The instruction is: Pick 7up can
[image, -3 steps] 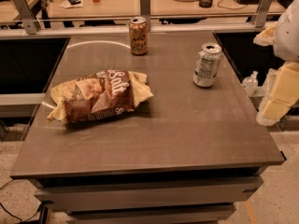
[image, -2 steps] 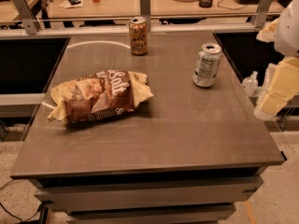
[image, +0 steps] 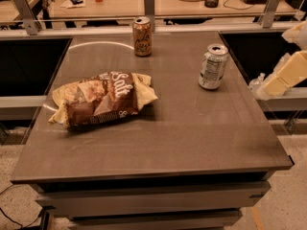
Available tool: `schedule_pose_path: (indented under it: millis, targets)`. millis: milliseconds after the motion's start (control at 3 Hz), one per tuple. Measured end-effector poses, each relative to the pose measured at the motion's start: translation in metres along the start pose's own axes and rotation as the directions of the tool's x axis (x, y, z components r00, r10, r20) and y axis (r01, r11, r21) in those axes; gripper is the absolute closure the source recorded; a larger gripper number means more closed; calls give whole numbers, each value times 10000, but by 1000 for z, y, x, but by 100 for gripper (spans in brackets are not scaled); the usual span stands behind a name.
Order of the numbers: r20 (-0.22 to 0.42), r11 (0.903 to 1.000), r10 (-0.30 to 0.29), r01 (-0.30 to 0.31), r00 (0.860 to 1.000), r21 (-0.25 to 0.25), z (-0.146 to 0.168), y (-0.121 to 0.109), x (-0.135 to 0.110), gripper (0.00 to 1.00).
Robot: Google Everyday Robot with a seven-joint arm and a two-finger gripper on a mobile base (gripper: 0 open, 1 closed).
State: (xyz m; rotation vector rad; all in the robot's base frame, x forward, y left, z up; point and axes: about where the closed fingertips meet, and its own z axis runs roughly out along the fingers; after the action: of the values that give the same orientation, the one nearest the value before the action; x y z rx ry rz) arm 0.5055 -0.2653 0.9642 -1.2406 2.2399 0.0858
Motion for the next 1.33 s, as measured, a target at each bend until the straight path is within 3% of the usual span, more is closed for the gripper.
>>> schedule_pose_path:
  millis: [333,667,1000,1333]
  targets:
    - [2281,9981,313,-427,9731,453,10,-32,14,0]
    - [4306,9981,-71,-200,9025,583,17,-44,6,0]
    - [5219,9996,-180,30,8528,296,32,-48,3,0]
    - [5684,9999,-35,105,8227,-90,53,-51,3,0]
